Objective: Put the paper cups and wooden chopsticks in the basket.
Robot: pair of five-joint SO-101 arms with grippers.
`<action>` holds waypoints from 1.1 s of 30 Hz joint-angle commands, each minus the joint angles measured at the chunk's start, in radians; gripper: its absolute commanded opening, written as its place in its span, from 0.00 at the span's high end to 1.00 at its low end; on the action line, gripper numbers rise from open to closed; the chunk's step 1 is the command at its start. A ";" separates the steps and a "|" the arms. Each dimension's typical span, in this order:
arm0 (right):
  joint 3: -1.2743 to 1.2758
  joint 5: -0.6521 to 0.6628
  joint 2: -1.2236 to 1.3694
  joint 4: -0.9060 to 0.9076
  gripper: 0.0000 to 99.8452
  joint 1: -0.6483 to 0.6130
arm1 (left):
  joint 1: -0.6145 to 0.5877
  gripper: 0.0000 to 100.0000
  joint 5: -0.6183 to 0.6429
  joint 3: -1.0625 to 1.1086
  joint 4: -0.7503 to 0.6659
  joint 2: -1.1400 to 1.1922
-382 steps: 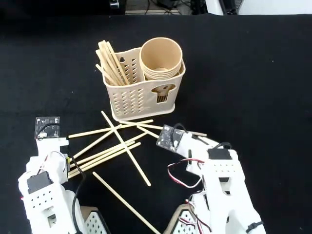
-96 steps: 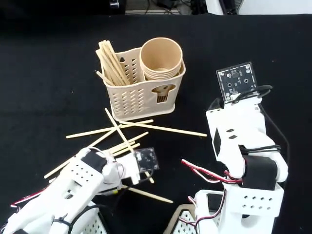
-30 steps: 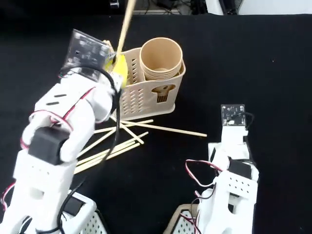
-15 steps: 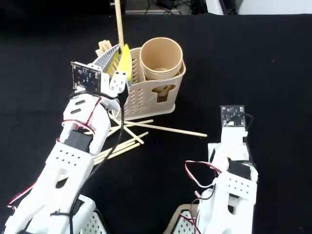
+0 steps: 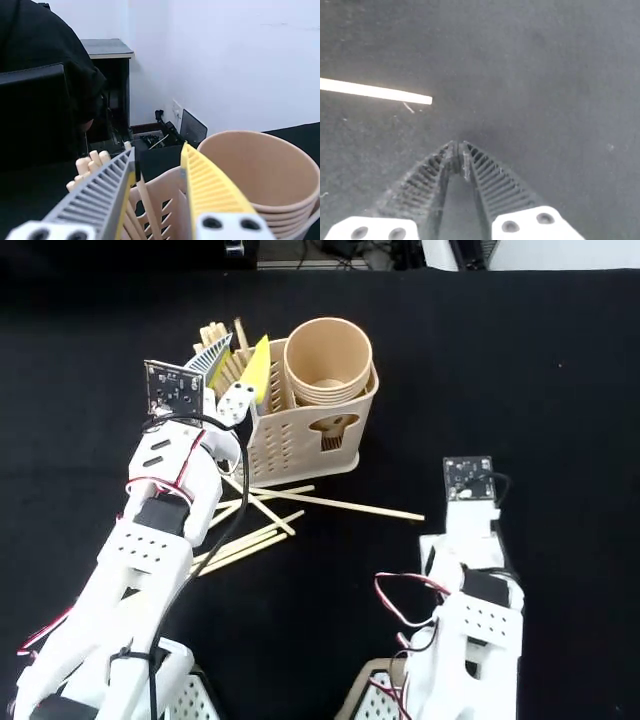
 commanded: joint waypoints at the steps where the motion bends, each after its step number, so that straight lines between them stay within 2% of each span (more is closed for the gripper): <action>1: -0.005 0.012 -0.005 -0.021 0.99 -0.020 | -0.012 0.83 0.011 -0.010 0.002 -0.043; 3: -0.005 0.014 -0.005 -0.021 0.99 -0.020 | -0.016 0.83 0.009 -0.012 0.029 -0.086; 7: -0.005 0.012 -0.005 -0.021 0.98 -0.015 | -0.038 0.83 0.005 -0.030 0.218 -0.247; 9: -0.005 0.011 -0.005 -0.018 0.98 -0.014 | -0.065 0.83 0.005 -0.035 0.377 -0.365; 12: -0.007 0.011 -0.005 -0.011 0.98 -0.020 | -0.142 0.83 0.003 -0.030 0.694 -0.571; 15: -0.022 0.014 -0.005 0.003 0.98 -0.020 | -0.262 0.83 0.000 -0.027 1.037 -0.773; 18: -0.096 0.055 -0.005 0.081 0.98 -0.020 | -0.420 0.83 -0.068 0.007 1.235 -0.918; 22: -0.315 0.141 -0.005 0.328 0.98 -0.021 | -0.630 0.83 -0.196 0.151 1.326 -0.976; 25: -0.486 0.250 0.001 0.483 0.92 -0.075 | -0.699 0.83 -0.255 0.305 1.321 -0.944; 29: -0.588 0.288 0.001 0.666 0.86 -0.305 | -0.713 0.83 -0.270 0.450 1.301 -0.898; 33: -0.541 0.193 0.002 0.641 0.86 -0.580 | -0.707 0.83 -0.272 0.516 1.300 -0.896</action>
